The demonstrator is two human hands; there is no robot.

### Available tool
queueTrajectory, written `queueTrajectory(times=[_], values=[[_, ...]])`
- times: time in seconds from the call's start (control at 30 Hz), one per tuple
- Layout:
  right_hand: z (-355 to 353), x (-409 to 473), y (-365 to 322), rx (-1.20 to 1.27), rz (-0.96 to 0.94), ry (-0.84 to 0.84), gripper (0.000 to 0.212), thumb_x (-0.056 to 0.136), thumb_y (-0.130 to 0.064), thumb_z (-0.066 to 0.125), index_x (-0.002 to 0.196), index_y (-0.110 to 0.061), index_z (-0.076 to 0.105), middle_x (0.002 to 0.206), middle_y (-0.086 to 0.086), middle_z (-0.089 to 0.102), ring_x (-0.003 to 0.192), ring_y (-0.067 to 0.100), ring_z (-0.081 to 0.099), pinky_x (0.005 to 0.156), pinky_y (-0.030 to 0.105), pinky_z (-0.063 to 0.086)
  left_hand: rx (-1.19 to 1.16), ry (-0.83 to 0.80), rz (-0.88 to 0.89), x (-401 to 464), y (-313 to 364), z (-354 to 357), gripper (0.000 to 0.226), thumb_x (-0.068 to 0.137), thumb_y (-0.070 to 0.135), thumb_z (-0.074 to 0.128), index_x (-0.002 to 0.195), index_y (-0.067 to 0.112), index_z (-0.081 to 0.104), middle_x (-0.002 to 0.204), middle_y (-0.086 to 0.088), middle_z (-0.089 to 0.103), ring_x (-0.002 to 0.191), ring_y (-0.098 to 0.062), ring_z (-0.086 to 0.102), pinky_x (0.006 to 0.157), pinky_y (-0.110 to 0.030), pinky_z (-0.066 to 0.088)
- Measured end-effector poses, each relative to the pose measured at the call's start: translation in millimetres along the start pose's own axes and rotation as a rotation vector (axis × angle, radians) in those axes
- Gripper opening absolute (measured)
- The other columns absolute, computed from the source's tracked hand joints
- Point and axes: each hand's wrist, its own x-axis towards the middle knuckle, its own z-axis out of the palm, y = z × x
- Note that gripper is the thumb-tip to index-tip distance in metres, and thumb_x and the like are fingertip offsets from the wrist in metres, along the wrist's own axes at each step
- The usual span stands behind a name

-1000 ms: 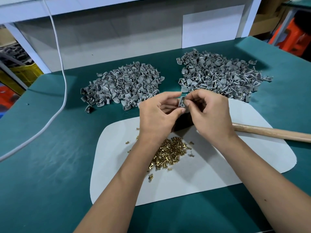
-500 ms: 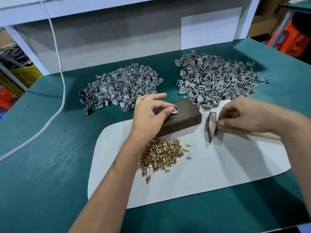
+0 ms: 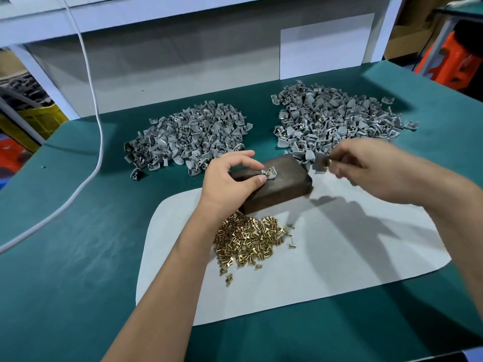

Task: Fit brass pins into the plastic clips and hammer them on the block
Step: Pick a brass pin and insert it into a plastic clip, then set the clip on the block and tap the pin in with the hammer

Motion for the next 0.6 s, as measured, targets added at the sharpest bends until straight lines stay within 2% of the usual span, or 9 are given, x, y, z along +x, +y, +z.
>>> queueTrajectory(times=[0.07, 0.13, 0.17, 0.23, 0.27, 0.37, 0.47, 0.53, 0.6], values=[[1, 4, -11, 0.042, -0.02, 0.1, 0.015, 0.097, -0.026, 0.066, 0.083, -0.025, 0.06, 0.078, -0.008, 0.066, 0.073, 0.011, 0.06, 0.062, 0.03, 0.045, -0.018, 0.0, -0.019, 0, -3, 2, 0.013, 0.078, 0.006, 0.086, 0.085, 0.015, 0.08, 0.124, -0.002, 0.07, 0.116, -0.007, 0.065, 0.107, -0.035, 0.049], [4, 8, -23, 0.109, -0.046, 0.168, 0.011, 0.094, -0.025, 0.071, 0.086, -0.021, 0.065, 0.08, -0.005, 0.069, 0.077, 0.016, 0.065, 0.069, 0.033, 0.05, -0.028, -0.002, -0.038, 0, -4, 3, 0.01, 0.079, 0.006, 0.085, 0.083, 0.014, 0.08, 0.124, -0.002, 0.071, 0.106, 0.001, 0.067, 0.096, -0.018, 0.05], [6, 9, -28, 0.141, -0.063, 0.177, 0.012, 0.095, -0.024, 0.07, 0.085, -0.018, 0.067, 0.079, -0.002, 0.07, 0.076, 0.015, 0.066, 0.071, 0.033, 0.053, -0.031, -0.003, -0.045, 0, -5, 4, 0.009, 0.08, 0.006, 0.084, 0.082, 0.014, 0.08, 0.123, -0.001, 0.071, 0.104, 0.003, 0.067, 0.092, -0.015, 0.049], [9, 12, -37, 0.118, -0.108, 0.16, 0.025, 0.099, -0.026, 0.064, 0.076, -0.016, 0.064, 0.071, -0.002, 0.068, 0.066, 0.004, 0.062, 0.061, 0.015, 0.046, -0.031, -0.003, -0.052, 1, -5, 4, 0.009, 0.08, 0.006, 0.084, 0.081, 0.014, 0.08, 0.122, 0.001, 0.071, 0.104, 0.001, 0.068, 0.095, -0.02, 0.05], [10, 13, -42, 0.089, -0.12, 0.151, 0.03, 0.101, -0.028, 0.06, 0.073, -0.017, 0.061, 0.068, -0.003, 0.066, 0.062, 0.004, 0.059, 0.056, 0.015, 0.042, -0.032, -0.003, -0.057, 1, -5, 3, 0.01, 0.079, 0.007, 0.085, 0.081, 0.015, 0.081, 0.122, 0.0, 0.071, 0.106, 0.0, 0.068, 0.097, -0.023, 0.051], [8, 15, -52, 0.094, -0.165, 0.236, 0.036, 0.104, -0.033, 0.055, 0.069, -0.023, 0.052, 0.063, -0.003, 0.059, 0.054, 0.008, 0.053, 0.052, 0.03, 0.038, -0.041, -0.002, -0.075, 3, -3, 4, 0.01, 0.079, 0.005, 0.085, 0.082, 0.014, 0.081, 0.121, -0.003, 0.072, 0.109, -0.003, 0.068, 0.1, -0.028, 0.052], [12, 11, -57, 0.14, -0.228, 0.403, 0.028, 0.104, -0.033, 0.051, 0.078, -0.024, 0.052, 0.06, -0.011, 0.05, 0.049, 0.007, 0.045, 0.049, 0.025, 0.029, -0.042, -0.002, -0.091, 2, -2, 4, 0.011, 0.079, 0.004, 0.084, 0.081, 0.014, 0.081, 0.121, -0.005, 0.072, 0.108, -0.001, 0.068, 0.101, -0.028, 0.052], [25, 8, -60, 0.023, -0.218, 0.317, 0.021, 0.105, -0.033, 0.049, 0.087, -0.023, 0.054, 0.067, -0.004, 0.056, 0.058, 0.018, 0.053, 0.052, 0.032, 0.04, -0.038, -0.006, -0.095, 2, -2, 4, 0.011, 0.078, 0.003, 0.084, 0.081, 0.013, 0.08, 0.122, -0.006, 0.071, 0.101, 0.006, 0.068, 0.097, -0.022, 0.053], [33, 8, -59, -0.076, -0.146, 0.157, 0.022, 0.105, -0.034, 0.047, 0.086, -0.024, 0.05, 0.077, 0.006, 0.062, 0.072, 0.033, 0.06, 0.065, 0.041, 0.049, -0.038, -0.012, -0.103, 2, -1, 3, 0.01, 0.078, 0.003, 0.084, 0.083, 0.011, 0.081, 0.123, -0.007, 0.071, 0.096, 0.01, 0.068, 0.096, -0.021, 0.053]])
